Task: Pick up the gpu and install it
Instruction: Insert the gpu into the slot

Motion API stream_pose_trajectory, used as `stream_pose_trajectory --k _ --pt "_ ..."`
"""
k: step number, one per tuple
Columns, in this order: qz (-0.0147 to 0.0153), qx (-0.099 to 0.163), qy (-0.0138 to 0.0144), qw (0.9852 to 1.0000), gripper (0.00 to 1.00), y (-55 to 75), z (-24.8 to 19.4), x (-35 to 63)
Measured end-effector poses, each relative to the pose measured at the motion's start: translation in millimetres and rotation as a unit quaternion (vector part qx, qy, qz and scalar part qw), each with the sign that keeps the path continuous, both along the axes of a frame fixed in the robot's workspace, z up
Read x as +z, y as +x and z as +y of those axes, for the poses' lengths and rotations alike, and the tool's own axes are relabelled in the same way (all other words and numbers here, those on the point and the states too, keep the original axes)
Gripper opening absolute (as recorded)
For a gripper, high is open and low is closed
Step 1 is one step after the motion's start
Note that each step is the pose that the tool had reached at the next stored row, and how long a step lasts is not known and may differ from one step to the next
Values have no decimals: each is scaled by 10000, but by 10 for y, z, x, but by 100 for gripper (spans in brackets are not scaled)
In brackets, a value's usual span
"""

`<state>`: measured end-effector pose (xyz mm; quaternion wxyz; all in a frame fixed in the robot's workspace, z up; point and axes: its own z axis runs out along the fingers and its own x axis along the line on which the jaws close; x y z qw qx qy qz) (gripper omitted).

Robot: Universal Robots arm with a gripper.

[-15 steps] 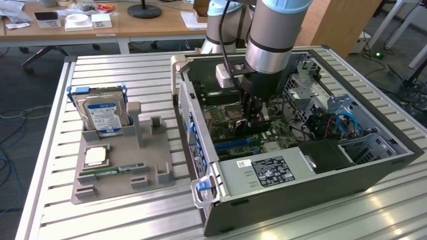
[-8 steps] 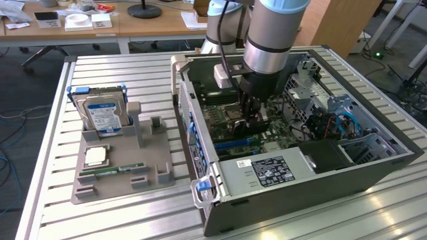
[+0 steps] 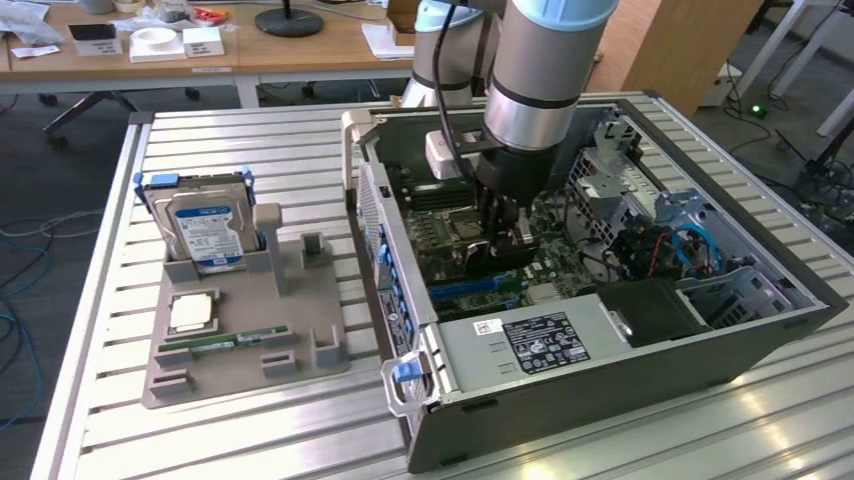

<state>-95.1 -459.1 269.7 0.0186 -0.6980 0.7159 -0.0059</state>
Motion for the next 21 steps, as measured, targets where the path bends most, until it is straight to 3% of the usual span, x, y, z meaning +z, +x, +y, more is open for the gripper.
stream_pose_trajectory --k 21 --pt "-1 0 0 10000 27 -31 1 -40"
